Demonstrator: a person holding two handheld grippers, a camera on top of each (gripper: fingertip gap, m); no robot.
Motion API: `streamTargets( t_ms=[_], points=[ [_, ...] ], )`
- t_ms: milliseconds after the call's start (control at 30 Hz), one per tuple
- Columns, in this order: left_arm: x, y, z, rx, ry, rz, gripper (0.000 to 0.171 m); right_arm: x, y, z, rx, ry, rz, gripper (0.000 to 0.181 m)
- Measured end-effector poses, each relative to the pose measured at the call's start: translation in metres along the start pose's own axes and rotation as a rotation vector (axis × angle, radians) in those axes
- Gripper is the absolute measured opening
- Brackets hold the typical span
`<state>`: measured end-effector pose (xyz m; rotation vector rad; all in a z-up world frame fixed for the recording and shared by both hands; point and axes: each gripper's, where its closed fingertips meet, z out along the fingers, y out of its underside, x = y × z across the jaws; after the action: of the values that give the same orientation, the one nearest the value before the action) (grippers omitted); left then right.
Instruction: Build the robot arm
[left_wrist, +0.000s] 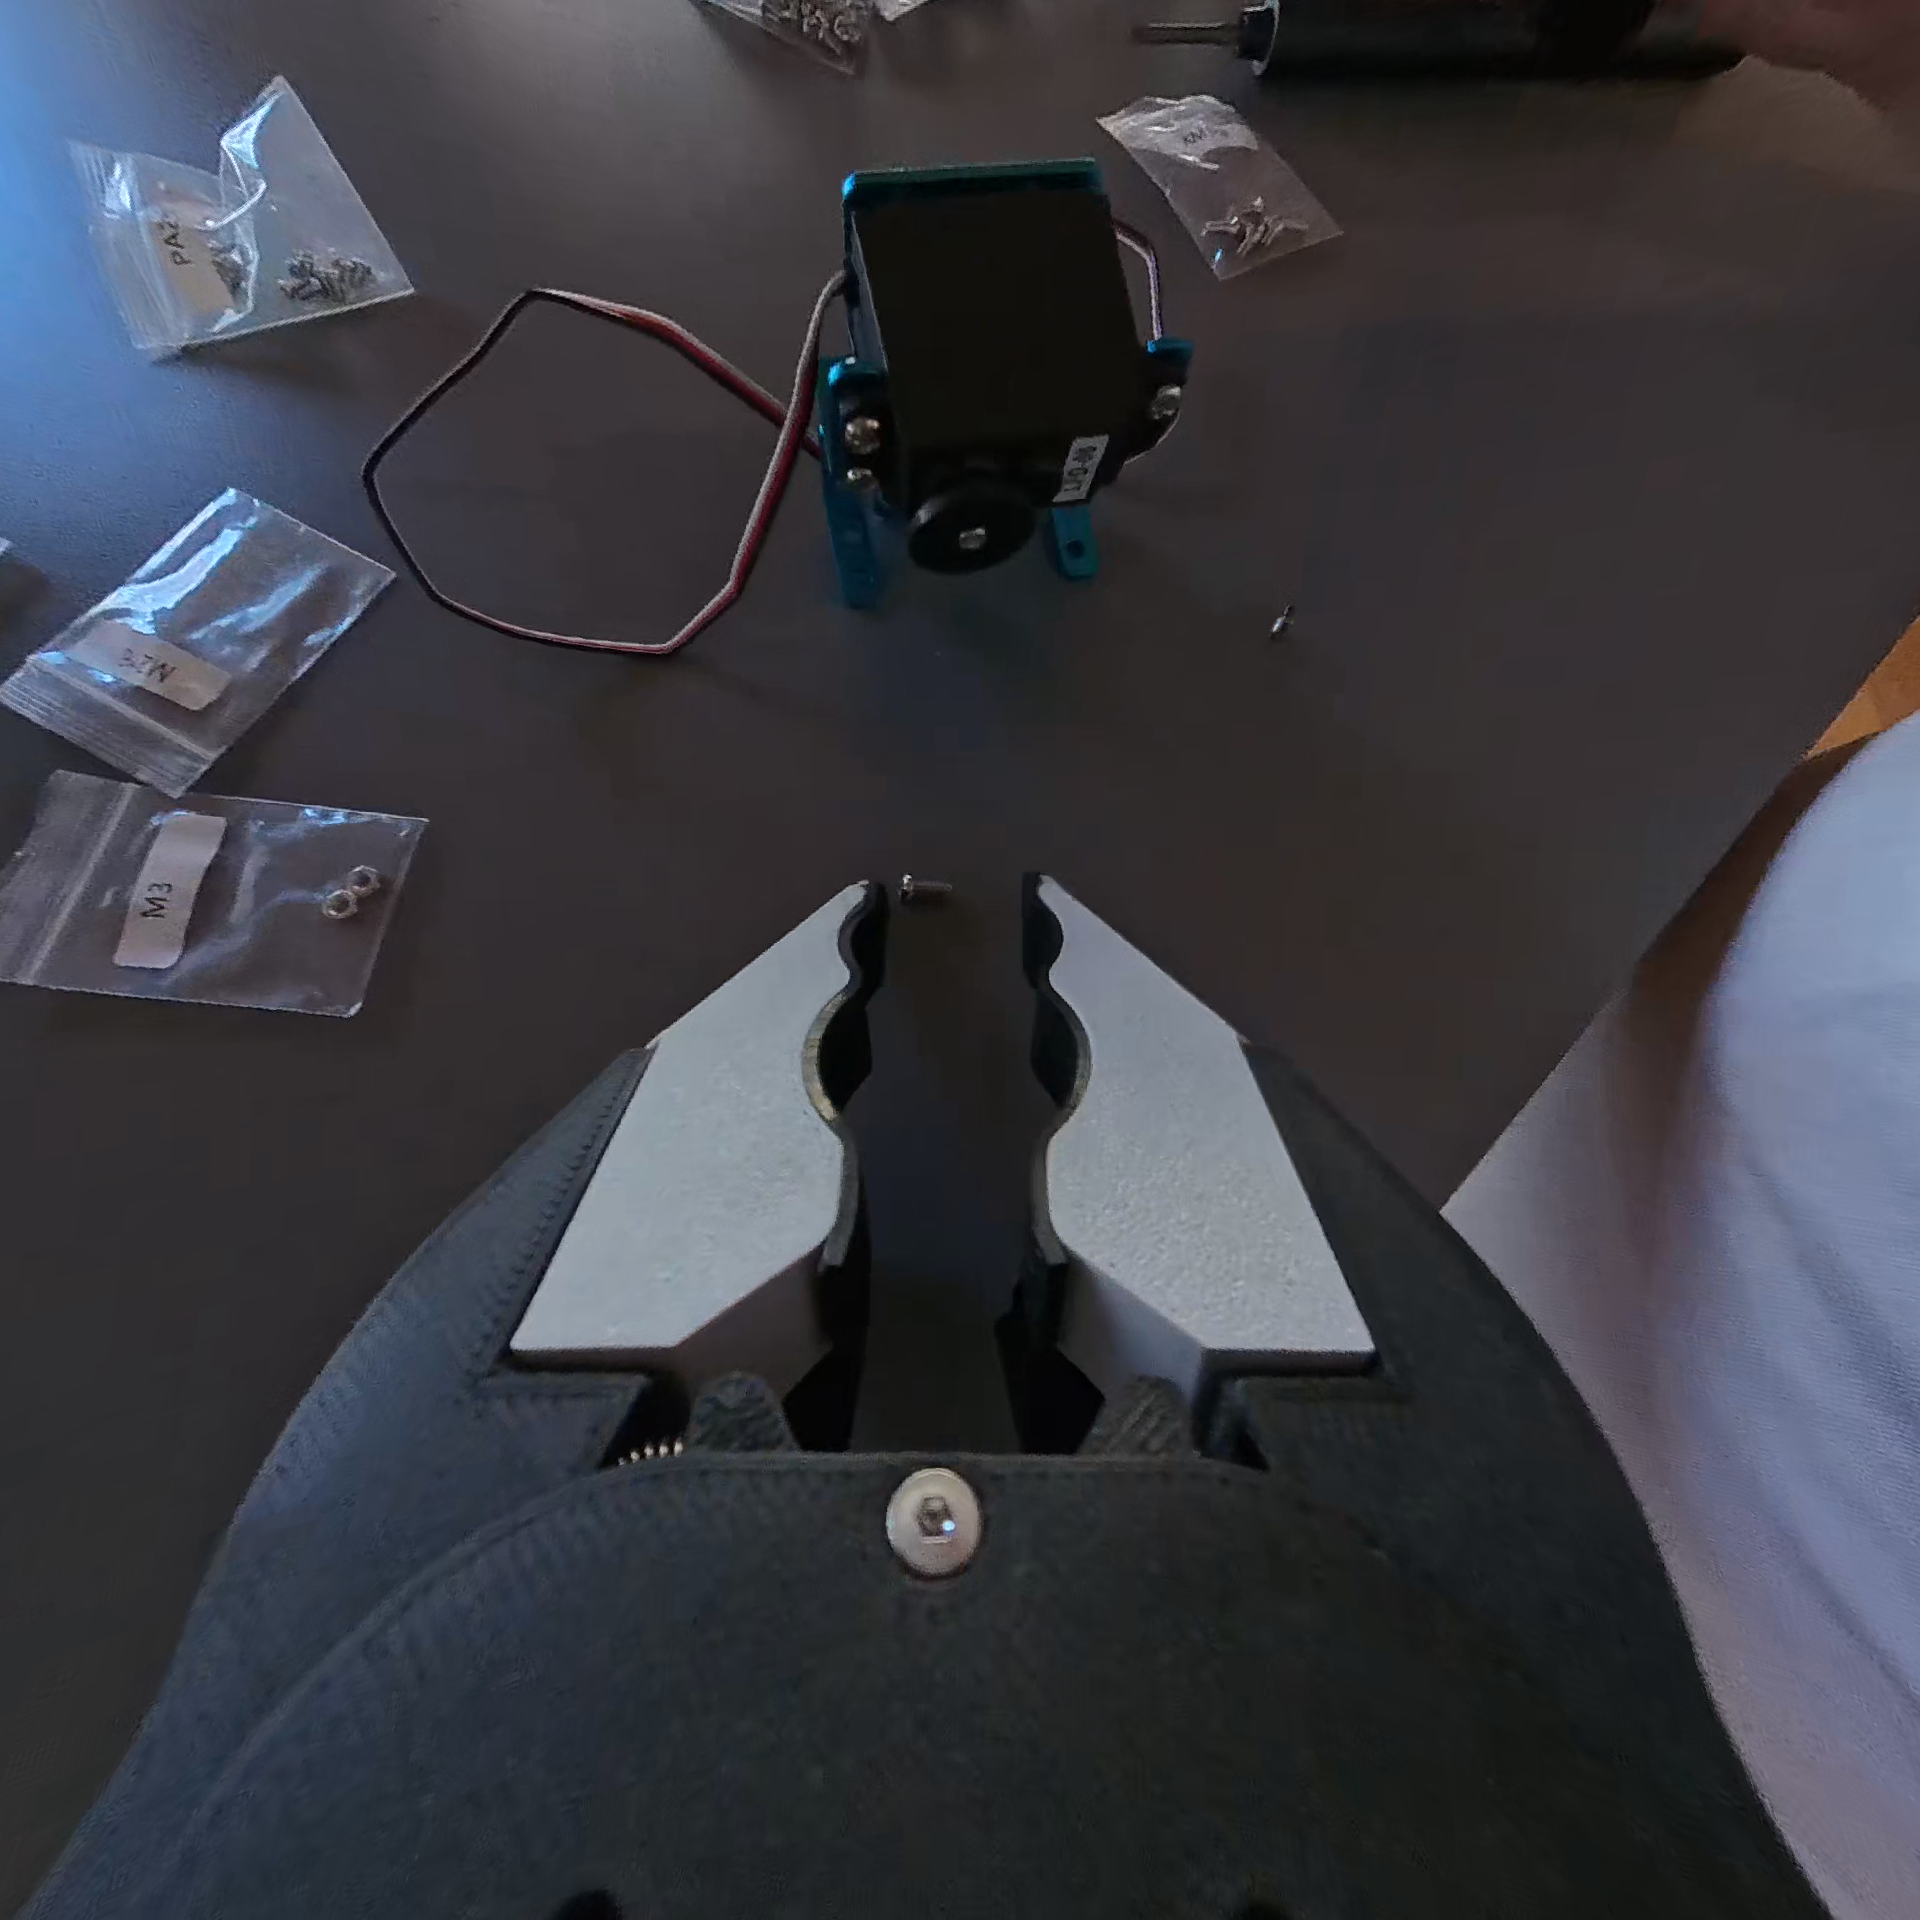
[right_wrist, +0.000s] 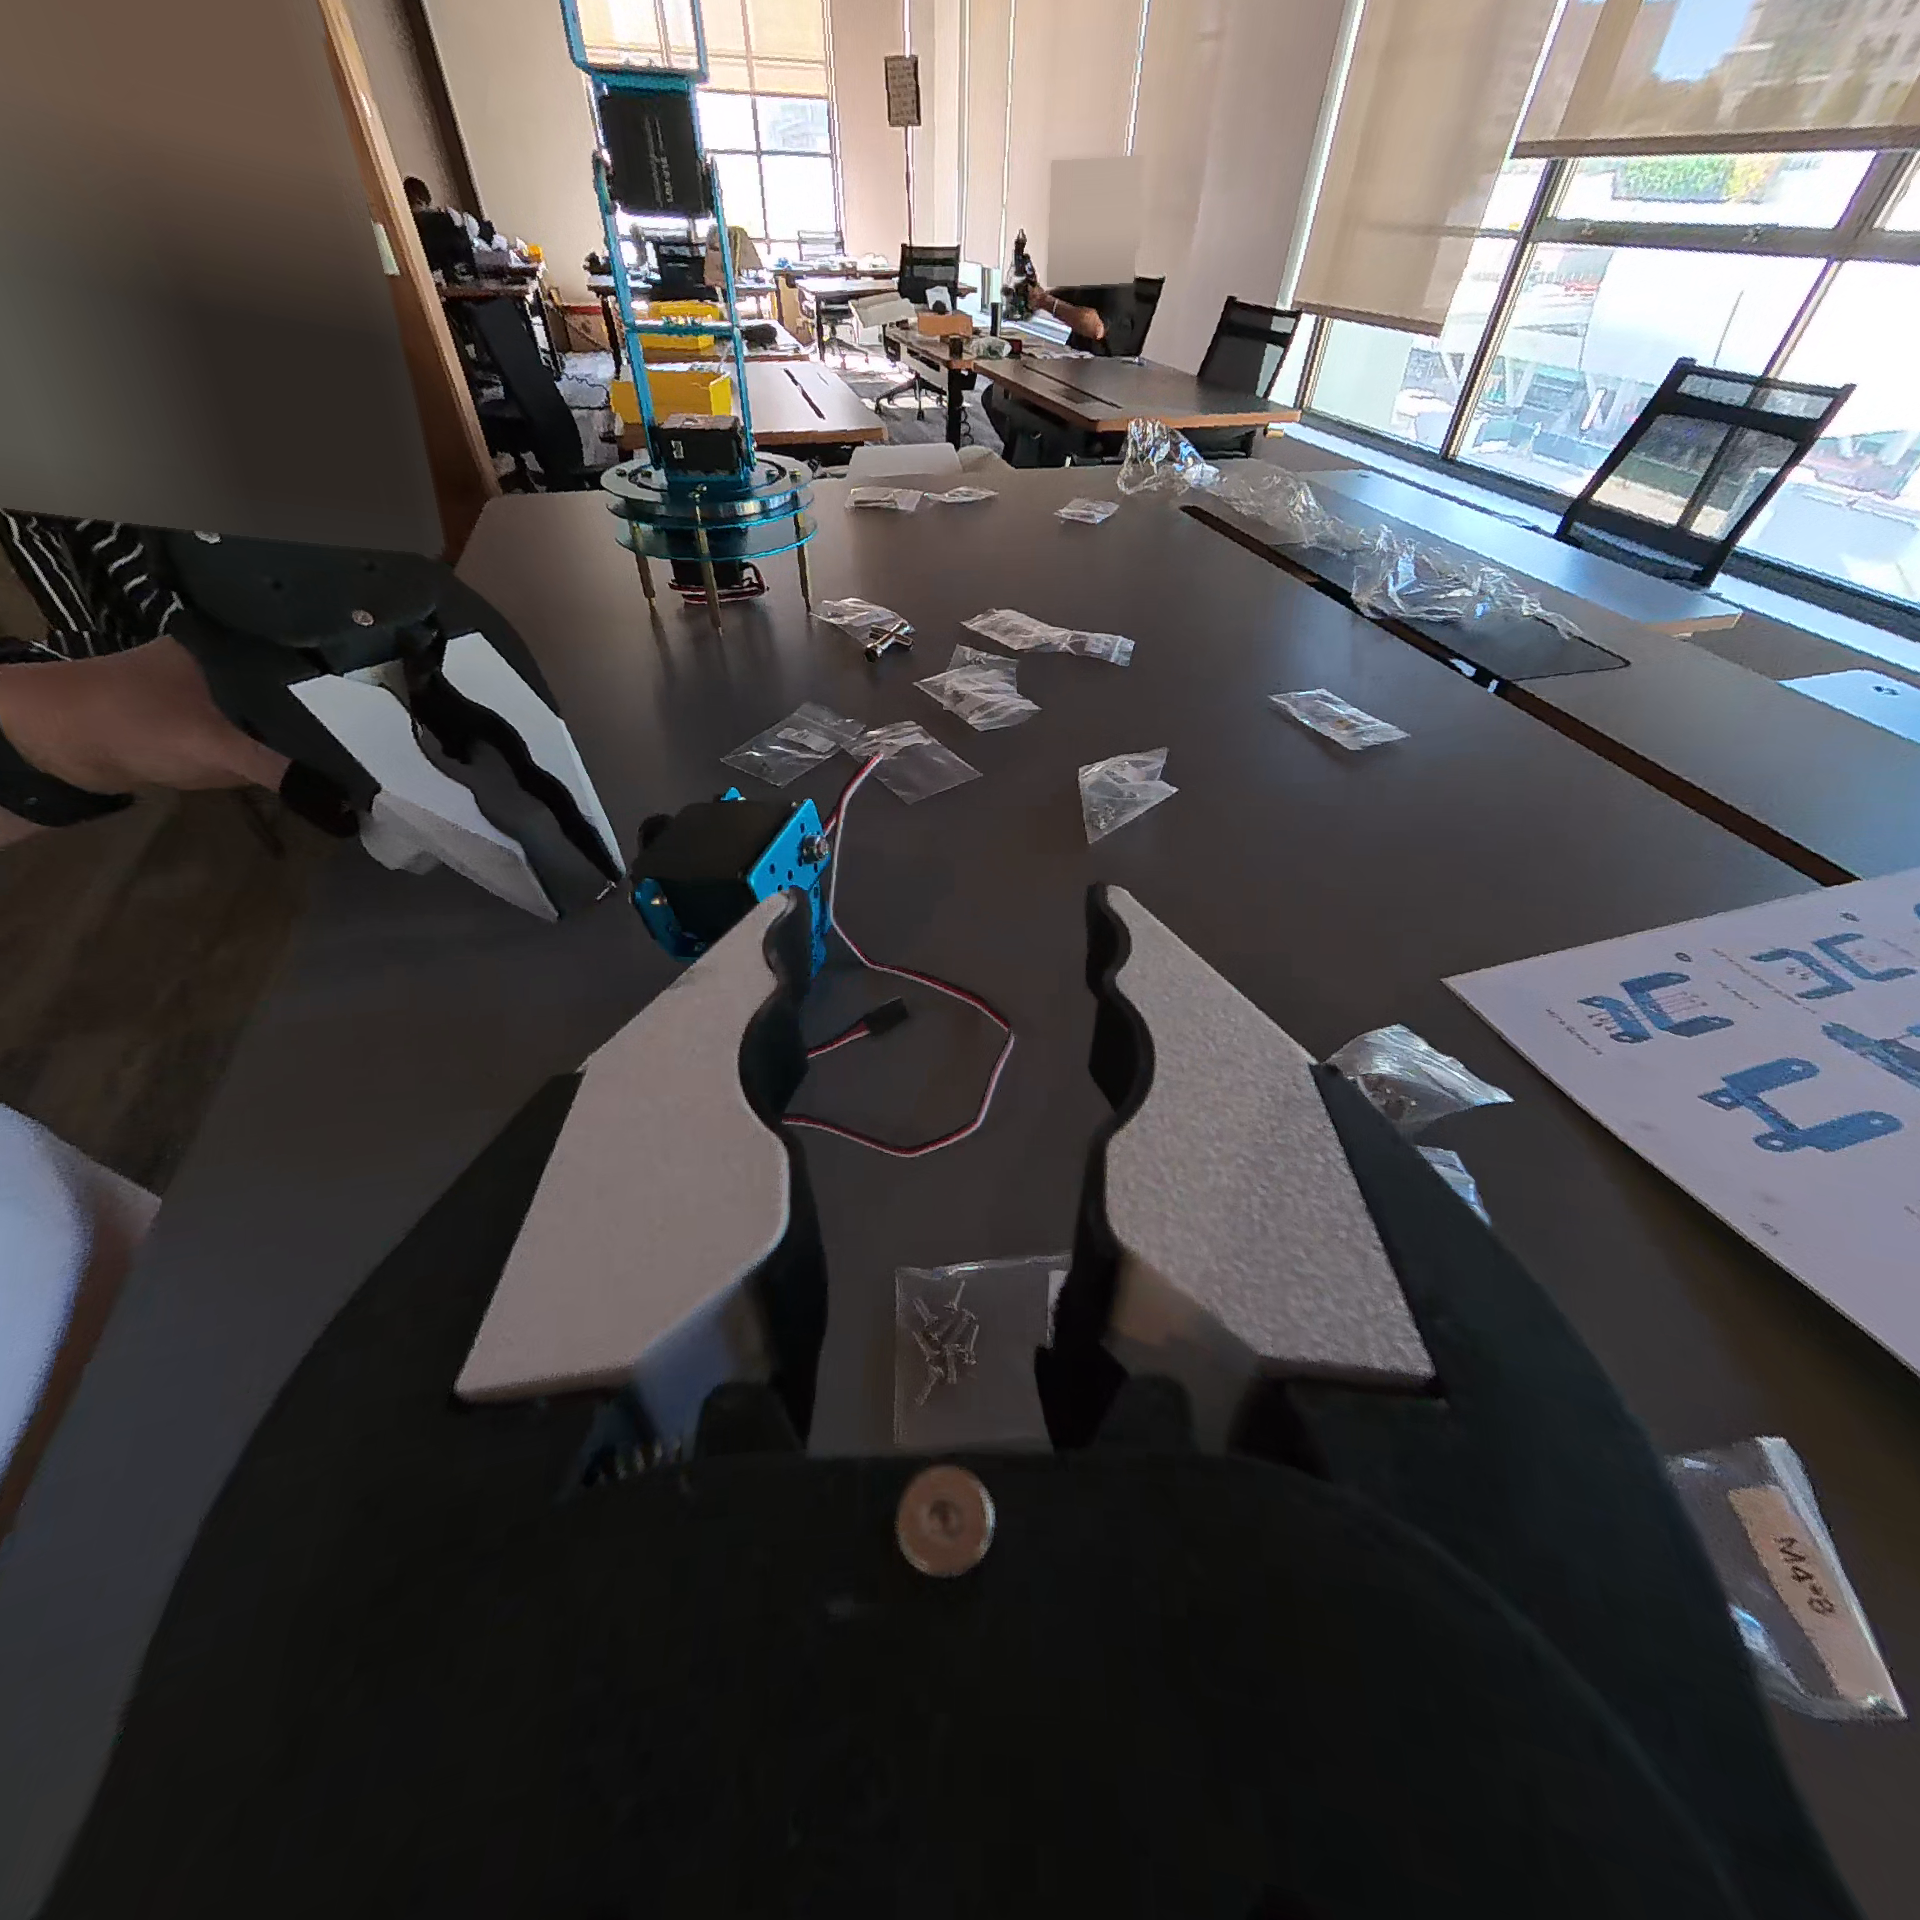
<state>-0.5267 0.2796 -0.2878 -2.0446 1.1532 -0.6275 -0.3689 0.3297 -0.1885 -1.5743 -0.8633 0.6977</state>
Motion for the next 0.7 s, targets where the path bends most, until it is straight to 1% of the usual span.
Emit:
streamTargets(
  t_ms=[233, 400, 500, 700],
  points=[
    [-0.007, 0.0, 0.003, -0.018, -0.092, 0.115, 0.01, 0.005, -0.006, -0.004, 0.044, -0.01, 0.031, 0.048],
    [-0.007, 0.0, 0.003, -0.016, -0.121, 0.139, 0.01, 0.007, -0.008, -0.002, 0.057, 0.001, 0.052, 0.047],
    [-0.009, 0.0, 0.003, -0.016, -0.134, 0.123, 0.01, 0.005, 0.0, 0.004, 0.02, -0.011, 0.048, 0.047],
    [-0.017, -0.006, 0.008, -0.017, -0.181, 0.093, 0.01, -0.01, 0.026, 0.012, -0.108, -0.018, -0.061, 0.047]
  ],
)
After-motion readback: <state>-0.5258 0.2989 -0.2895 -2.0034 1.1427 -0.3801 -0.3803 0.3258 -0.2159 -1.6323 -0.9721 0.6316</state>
